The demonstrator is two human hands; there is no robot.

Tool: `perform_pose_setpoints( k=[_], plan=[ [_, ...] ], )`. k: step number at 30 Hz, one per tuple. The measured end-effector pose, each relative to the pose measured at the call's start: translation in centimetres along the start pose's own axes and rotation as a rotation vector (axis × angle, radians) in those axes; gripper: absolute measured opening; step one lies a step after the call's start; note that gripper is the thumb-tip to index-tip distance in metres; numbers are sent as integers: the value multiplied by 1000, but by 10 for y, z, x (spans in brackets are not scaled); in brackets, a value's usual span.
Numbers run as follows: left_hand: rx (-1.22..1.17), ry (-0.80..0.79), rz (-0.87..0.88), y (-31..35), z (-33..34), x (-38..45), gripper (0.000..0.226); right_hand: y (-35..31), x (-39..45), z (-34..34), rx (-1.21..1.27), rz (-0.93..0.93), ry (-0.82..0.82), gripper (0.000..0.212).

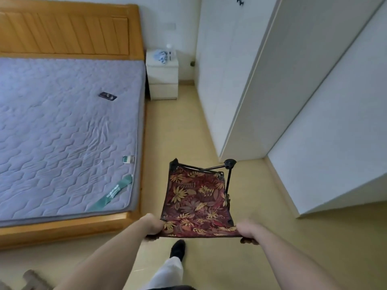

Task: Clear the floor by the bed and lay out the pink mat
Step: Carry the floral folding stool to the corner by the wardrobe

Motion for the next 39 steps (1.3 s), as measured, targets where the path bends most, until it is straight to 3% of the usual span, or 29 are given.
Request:
perform_pose_setpoints(
  k=[6,14,25,32,39],
  plan=[
    [132,-83,79,109,-21,57,31,22,44,-56,185,133,9,30],
    [320,-140,187,222,-21,71,36,63,68,-90,389,208,65,28],
    [532,-202,222,384,61,105,29,181,133,-161,619,311,44,29],
    [438,-189,192,479,119,103,29,270,195,-226,634,299,17,23],
    [427,-189,161,543,151,116,29,310,230,-291,609,259,28,26]
  ],
)
Point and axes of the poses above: each hand's wrist, its own x-axis towards the middle knuckle, its own z-axis out of the palm, y = z × x, the point moved 5 cm from there along x, towards the middle knuckle, and after that the axes turned 6 degrees about -x, right-handed, at the moved point
